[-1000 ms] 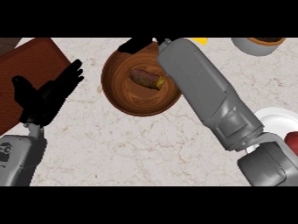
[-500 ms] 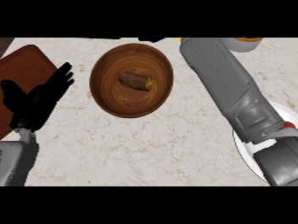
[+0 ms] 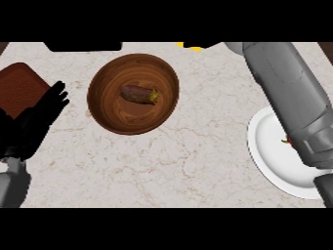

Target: Pick the sweet potato from the plate and place it in the bowl

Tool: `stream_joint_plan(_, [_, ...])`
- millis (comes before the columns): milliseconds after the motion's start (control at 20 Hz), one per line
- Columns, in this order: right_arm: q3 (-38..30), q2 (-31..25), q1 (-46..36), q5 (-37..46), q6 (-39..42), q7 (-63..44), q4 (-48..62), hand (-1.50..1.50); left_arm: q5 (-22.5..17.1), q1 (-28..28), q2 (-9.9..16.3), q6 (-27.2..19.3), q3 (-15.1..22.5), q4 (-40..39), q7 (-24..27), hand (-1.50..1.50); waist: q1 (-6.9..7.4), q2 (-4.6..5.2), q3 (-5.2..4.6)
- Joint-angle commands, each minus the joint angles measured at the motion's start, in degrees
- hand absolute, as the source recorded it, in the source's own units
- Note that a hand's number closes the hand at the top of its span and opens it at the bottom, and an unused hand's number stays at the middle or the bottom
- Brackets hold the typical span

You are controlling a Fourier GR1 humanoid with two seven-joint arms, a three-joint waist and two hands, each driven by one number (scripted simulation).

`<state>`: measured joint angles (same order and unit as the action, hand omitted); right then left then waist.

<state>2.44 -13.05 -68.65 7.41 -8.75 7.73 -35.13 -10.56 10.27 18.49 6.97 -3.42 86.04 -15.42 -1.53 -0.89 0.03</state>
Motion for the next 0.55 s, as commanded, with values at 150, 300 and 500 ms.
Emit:
stream_joint_plan(150, [-1.19,-2.49,13.43,-9.61,15.43,1.4,-19.49,-1.5,0.62,-4.82,1.1,0.24,-2.18,0.15,3.27,0.0,-2.46,-0.83,0.01])
stream_joint_plan(300, [-3.88,-5.23,18.5,-16.25,22.14,-0.81,-27.34,-1.5,-1.21,-3.16,1.54,0.13,-3.22,0.47,-0.31,0.0,-3.51,-1.08,0.05])
stream_joint_plan(500, [-2.46,-9.2,33.93,-17.46,25.44,-0.12,-41.42,1.5,0.05,-3.27,0.85,-0.38,-2.04,1.9,-0.17,0.0,-3.44,-0.65,0.03])
